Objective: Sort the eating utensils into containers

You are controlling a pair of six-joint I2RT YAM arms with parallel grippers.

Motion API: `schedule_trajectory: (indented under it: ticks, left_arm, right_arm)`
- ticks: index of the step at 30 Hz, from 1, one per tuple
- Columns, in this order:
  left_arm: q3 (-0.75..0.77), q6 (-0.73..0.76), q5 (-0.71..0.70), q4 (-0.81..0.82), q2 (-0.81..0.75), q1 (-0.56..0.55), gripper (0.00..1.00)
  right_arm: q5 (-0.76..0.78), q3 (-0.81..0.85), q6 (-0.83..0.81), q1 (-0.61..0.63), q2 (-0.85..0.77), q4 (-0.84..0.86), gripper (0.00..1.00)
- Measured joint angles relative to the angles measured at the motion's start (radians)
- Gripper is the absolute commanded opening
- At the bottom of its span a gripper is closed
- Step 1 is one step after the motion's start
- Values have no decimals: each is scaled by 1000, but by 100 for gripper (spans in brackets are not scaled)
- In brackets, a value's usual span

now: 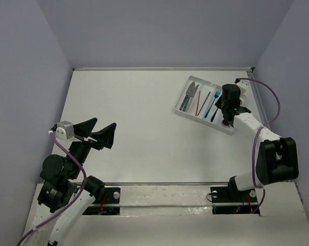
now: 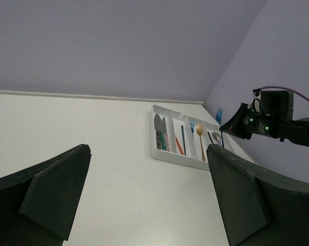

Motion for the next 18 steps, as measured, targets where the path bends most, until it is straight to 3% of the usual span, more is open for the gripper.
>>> schedule_trajectory:
  ticks: [6,16,17,18]
  left_arm:
    - [0,0,0,0,-2,-7,99]
    - [0,0,0,0,-2,-8,99]
    - [0,0,0,0,-2,-8,99]
    - [0,0,0,0,-2,-8,99]
  right_arm:
    - [-65,26,-52,-80,125,5,0]
    - [-103,208,-106,-105,372,8,0]
    - [-103,215,-107,-106,381,9,1]
    - [-102,218,-107,-106,387,8,9]
